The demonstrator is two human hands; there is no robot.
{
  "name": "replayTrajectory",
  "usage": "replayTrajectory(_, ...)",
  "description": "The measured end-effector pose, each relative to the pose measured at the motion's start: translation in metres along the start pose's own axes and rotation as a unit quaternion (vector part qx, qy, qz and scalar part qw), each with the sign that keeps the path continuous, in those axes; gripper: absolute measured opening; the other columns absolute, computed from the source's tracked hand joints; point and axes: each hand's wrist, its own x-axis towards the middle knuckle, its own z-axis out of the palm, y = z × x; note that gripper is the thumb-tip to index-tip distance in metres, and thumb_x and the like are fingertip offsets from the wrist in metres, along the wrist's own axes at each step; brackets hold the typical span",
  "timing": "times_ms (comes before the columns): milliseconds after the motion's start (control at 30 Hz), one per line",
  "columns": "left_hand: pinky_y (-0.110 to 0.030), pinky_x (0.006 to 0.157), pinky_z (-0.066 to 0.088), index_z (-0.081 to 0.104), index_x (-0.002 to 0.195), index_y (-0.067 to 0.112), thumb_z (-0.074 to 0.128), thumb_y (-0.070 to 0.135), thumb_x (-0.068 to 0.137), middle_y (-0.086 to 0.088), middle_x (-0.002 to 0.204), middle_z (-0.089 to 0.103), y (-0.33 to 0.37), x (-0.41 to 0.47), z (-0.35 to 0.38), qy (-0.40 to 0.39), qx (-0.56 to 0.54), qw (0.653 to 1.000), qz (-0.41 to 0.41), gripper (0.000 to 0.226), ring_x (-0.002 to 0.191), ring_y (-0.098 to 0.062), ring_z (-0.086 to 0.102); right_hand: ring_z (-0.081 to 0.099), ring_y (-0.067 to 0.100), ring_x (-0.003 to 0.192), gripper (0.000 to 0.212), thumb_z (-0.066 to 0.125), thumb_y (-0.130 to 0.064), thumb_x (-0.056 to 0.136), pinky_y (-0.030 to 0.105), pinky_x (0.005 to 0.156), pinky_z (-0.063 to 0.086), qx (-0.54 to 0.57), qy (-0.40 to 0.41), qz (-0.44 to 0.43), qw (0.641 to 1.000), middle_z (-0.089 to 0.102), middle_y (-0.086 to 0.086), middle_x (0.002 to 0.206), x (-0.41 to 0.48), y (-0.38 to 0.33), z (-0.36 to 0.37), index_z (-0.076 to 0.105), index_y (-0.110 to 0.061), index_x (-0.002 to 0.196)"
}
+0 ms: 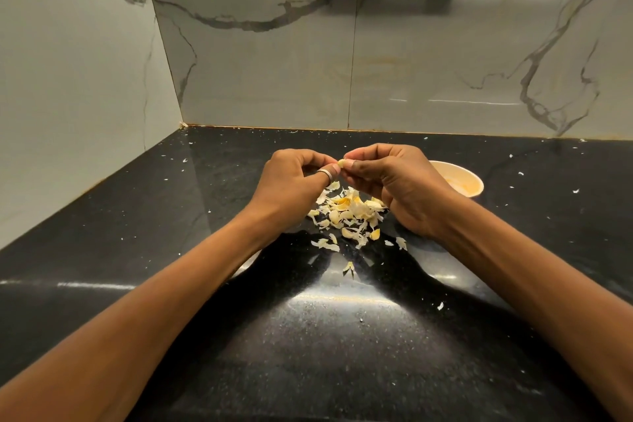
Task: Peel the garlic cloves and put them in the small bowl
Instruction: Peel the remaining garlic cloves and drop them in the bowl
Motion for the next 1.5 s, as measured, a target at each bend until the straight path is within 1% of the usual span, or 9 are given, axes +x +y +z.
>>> replayTrajectory(300, -0.020, 0.071, 0.056, 0.073, 0.096, 0.019, 0.065, 0.015, 0.097, -0.003, 0.087, 0.074, 0.005, -0.002, 0.001, -0.025, -0.070, 0.997, -0.028, 0.009, 0.074, -0.003, 0.068, 0.068, 0.023, 0.091, 0.013, 0.067, 0.004, 0.089, 0.029, 0.084, 0.059, -0.066, 0.004, -0.064, 0.996, 0.073, 0.023, 0.102, -0.002, 0.002, 0.001, 0.073, -0.003, 0.098)
replayTrajectory(467, -0.023, 0.079, 0.055, 0.073, 0.090, 0.024, 0.066, 0.014, 0.096, -0.003, 0.089, 0.075, 0.004, -0.001, -0.002, -0.021, -0.078, 0.996, -0.032, 0.014, 0.084, -0.007, 0.068, 0.068, 0.023, 0.091, 0.014, 0.067, 0.002, 0.090, 0.033, 0.087, 0.059, -0.083, 0.008, -0.066, 0.994, 0.073, 0.023, 0.105, -0.001, 0.007, 0.002, 0.073, -0.004, 0.101)
replayTrajectory(633, -0.006, 0.048, 0.041, 0.073, 0.099, 0.011, 0.063, 0.012, 0.097, -0.001, 0.078, 0.068, 0.007, -0.002, -0.003, -0.023, -0.068, 0.997, -0.035, 0.010, 0.049, 0.006, 0.056, 0.068, 0.021, 0.087, 0.015, 0.066, 0.003, 0.090, 0.028, 0.082, 0.059, -0.083, 0.001, -0.070, 0.994, 0.073, 0.018, 0.096, -0.001, 0.008, 0.003, 0.073, -0.002, 0.103)
replayTrajectory(800, -0.006, 0.044, 0.037, 0.073, 0.101, 0.011, 0.063, 0.013, 0.097, 0.005, 0.073, 0.064, 0.007, -0.004, -0.003, -0.023, -0.062, 0.997, -0.030, 0.011, 0.047, 0.006, 0.053, 0.069, 0.021, 0.088, 0.013, 0.067, 0.001, 0.091, 0.028, 0.082, 0.059, -0.097, -0.004, -0.076, 0.992, 0.074, 0.014, 0.093, -0.001, 0.008, 0.001, 0.073, -0.005, 0.101)
replayTrajectory(967, -0.014, 0.053, 0.047, 0.074, 0.100, 0.011, 0.065, 0.015, 0.097, 0.001, 0.074, 0.067, 0.007, -0.003, -0.006, -0.019, -0.034, 0.999, -0.021, 0.010, 0.056, 0.003, 0.058, 0.068, 0.018, 0.084, 0.012, 0.068, 0.000, 0.090, 0.024, 0.079, 0.060, -0.107, -0.013, -0.087, 0.990, 0.073, 0.013, 0.090, -0.002, 0.009, 0.001, 0.074, -0.005, 0.101)
replayTrajectory(1100, -0.048, 0.084, 0.058, 0.075, 0.095, 0.015, 0.067, 0.019, 0.095, -0.011, 0.088, 0.073, 0.005, -0.002, -0.007, -0.015, -0.005, 1.000, -0.009, 0.009, 0.088, -0.030, 0.069, 0.069, 0.021, 0.084, 0.014, 0.069, 0.000, 0.089, 0.025, 0.080, 0.060, -0.131, -0.018, -0.101, 0.986, 0.074, 0.019, 0.095, -0.003, 0.010, 0.003, 0.073, -0.002, 0.102)
replayTrajectory(1300, -0.059, 0.085, 0.055, 0.075, 0.085, 0.020, 0.068, 0.028, 0.087, -0.014, 0.086, 0.074, 0.005, -0.004, -0.006, -0.016, -0.007, 1.000, -0.004, 0.011, 0.090, -0.038, 0.068, 0.075, 0.023, 0.091, 0.021, 0.074, -0.005, 0.087, 0.033, 0.085, 0.060, -0.235, -0.046, -0.147, 0.960, 0.077, 0.010, 0.094, -0.003, 0.013, 0.002, 0.075, -0.006, 0.108)
replayTrajectory(1367, -0.055, 0.085, 0.057, 0.075, 0.082, 0.020, 0.066, 0.036, 0.079, -0.011, 0.085, 0.075, 0.006, -0.003, -0.006, -0.019, -0.014, 1.000, -0.010, 0.019, 0.089, -0.034, 0.070, 0.075, 0.020, 0.089, 0.023, 0.074, -0.006, 0.087, 0.036, 0.086, 0.061, -0.266, -0.050, -0.165, 0.949, 0.077, 0.009, 0.093, -0.003, 0.014, 0.002, 0.074, -0.007, 0.111)
replayTrajectory(1500, -0.026, 0.052, 0.043, 0.074, 0.082, 0.018, 0.065, 0.018, 0.092, 0.007, 0.064, 0.066, 0.002, -0.001, -0.008, -0.022, -0.028, 0.999, -0.018, 0.014, 0.052, -0.003, 0.054, 0.076, 0.022, 0.087, 0.022, 0.072, -0.004, 0.088, 0.037, 0.082, 0.062, -0.246, -0.061, -0.150, 0.956, 0.077, 0.013, 0.094, -0.004, 0.011, 0.002, 0.070, -0.003, 0.110)
